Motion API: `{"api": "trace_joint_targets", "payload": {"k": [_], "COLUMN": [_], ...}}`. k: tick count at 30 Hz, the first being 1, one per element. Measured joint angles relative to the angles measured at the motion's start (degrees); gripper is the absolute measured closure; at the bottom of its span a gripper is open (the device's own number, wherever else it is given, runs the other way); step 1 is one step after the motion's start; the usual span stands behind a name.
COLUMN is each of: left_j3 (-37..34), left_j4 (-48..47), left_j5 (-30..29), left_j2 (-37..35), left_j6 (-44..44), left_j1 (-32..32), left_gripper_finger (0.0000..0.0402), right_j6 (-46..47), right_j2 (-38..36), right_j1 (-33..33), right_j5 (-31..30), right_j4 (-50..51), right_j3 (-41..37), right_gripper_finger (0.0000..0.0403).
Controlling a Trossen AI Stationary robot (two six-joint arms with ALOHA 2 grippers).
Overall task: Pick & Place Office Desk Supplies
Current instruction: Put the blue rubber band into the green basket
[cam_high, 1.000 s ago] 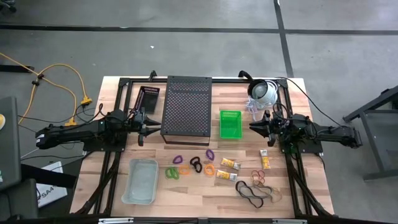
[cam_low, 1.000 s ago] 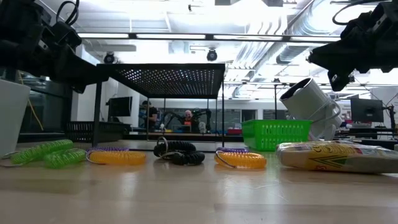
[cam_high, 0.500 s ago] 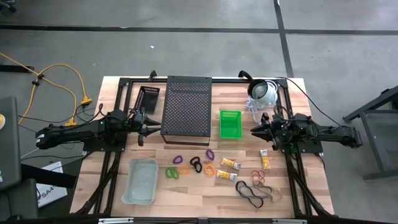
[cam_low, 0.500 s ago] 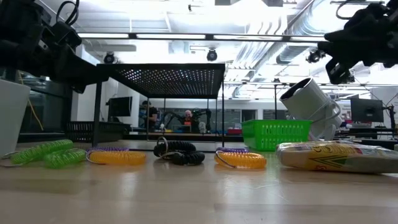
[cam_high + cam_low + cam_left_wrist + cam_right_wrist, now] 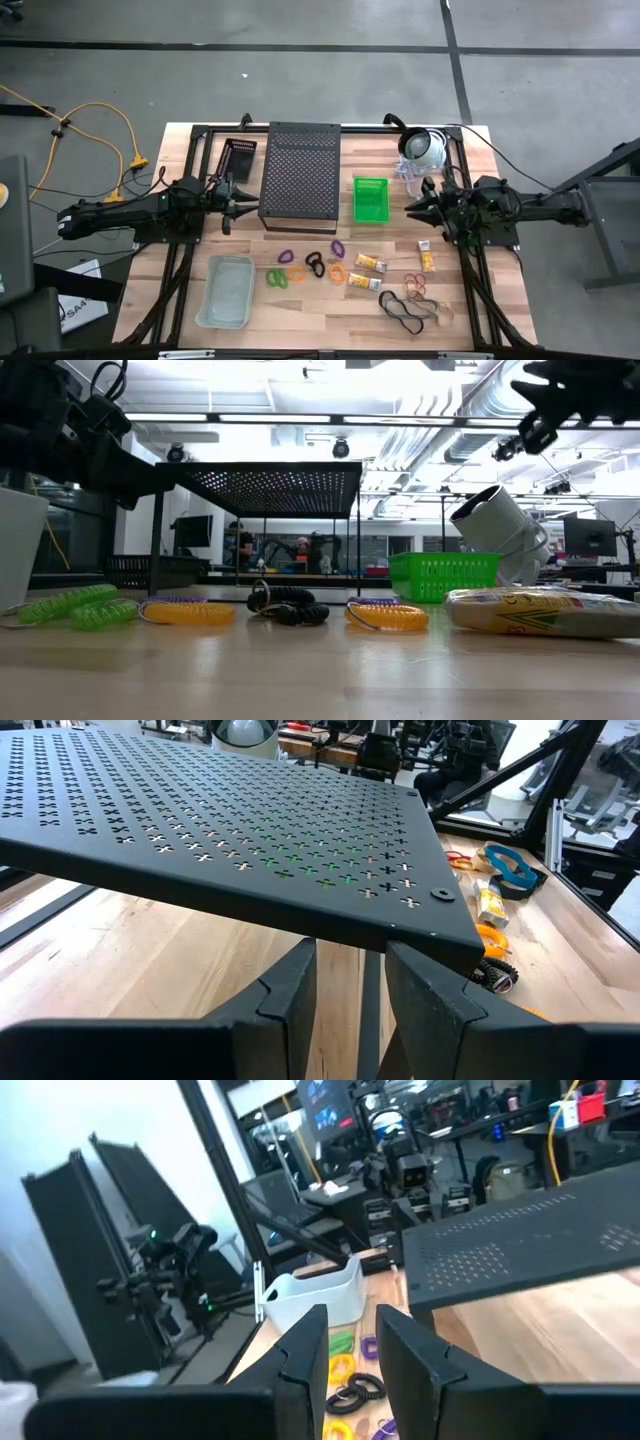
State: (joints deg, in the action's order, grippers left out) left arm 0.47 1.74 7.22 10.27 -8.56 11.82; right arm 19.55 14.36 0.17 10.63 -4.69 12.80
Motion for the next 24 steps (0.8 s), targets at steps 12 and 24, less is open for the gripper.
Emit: {"api": "trace_joint_targets", "payload": {"k": [12, 24], "left_j3": [0.0, 0.0], "left_j4": [0.0, 0.0], "left_j5": [0.0, 0.0], "left_j2": [0.0, 0.0], "left_j6": [0.0, 0.0], "left_j1": [0.0, 0.0], "left_gripper_finger": [0.0284, 0.0284], "right_j6": [-11.0, -15.3], "right_j2": [21.0, 36.1], "right_j1": [8.1, 17.9], "right_j5": [-0.2, -7.8], "right_j4": [7.1, 21.9], "right_j3": [15.0, 24.4], "right_gripper_finger": [0.0327, 0.0327]}}
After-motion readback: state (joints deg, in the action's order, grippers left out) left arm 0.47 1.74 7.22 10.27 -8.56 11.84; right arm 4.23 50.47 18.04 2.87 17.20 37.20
